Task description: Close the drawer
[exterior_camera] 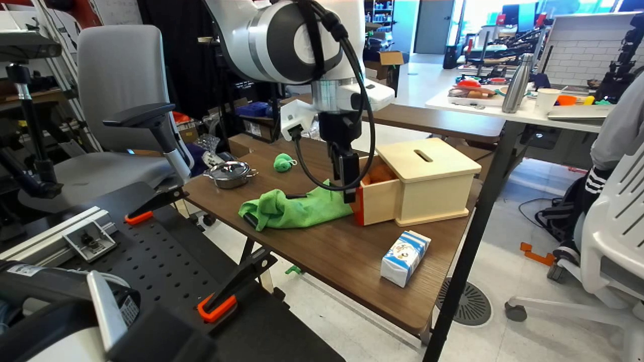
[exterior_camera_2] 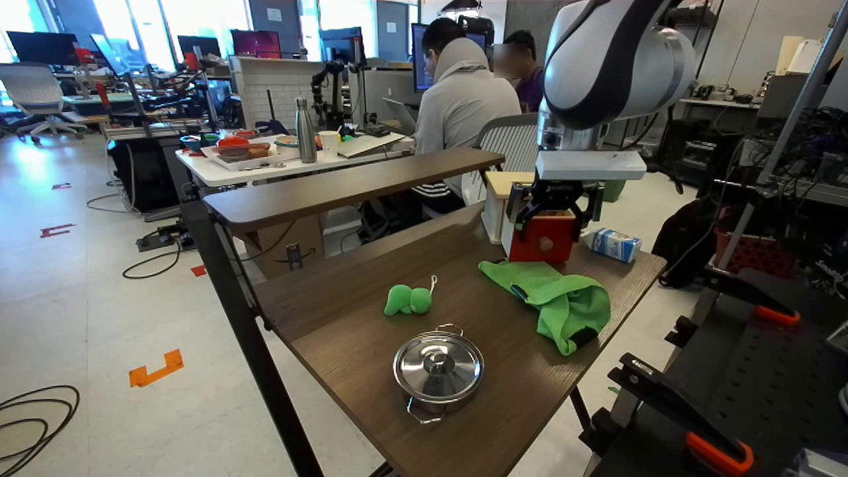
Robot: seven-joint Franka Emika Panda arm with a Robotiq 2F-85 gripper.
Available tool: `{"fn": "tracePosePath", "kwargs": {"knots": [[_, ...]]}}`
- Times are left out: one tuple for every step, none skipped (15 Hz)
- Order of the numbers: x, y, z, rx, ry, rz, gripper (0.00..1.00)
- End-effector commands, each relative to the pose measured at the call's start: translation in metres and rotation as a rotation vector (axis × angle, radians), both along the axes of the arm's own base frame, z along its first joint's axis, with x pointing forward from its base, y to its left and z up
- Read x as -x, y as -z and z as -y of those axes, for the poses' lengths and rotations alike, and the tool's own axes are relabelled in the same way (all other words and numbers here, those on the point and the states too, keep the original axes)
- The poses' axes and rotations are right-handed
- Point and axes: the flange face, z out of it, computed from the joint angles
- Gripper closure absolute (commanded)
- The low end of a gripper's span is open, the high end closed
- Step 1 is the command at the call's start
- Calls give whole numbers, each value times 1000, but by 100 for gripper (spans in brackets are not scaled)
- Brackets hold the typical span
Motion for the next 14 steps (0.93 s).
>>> {"fn": "tracePosePath", "kwargs": {"knots": [[-18, 1, 7, 12, 32, 40, 0], [-21, -1, 9, 12, 39, 47, 0], [-25, -2, 12, 17, 47, 55, 0], [-28, -3, 15, 22, 54, 61, 0], [-30, -4, 19, 24, 62, 64, 0], [-32, -5, 24, 27, 72, 69, 0], [-33, -6, 28, 32, 81, 72, 0], [-35, -6, 32, 35, 90, 74, 0], [-36, -4, 38, 42, 100, 76, 0], [-37, -4, 42, 51, 110, 78, 0], [-38, -2, 47, 57, 119, 77, 0], [-38, -2, 51, 61, 130, 77, 0], [-39, -1, 54, 64, 140, 78, 0], [-39, 0, 57, 69, 148, 78, 0]]}}
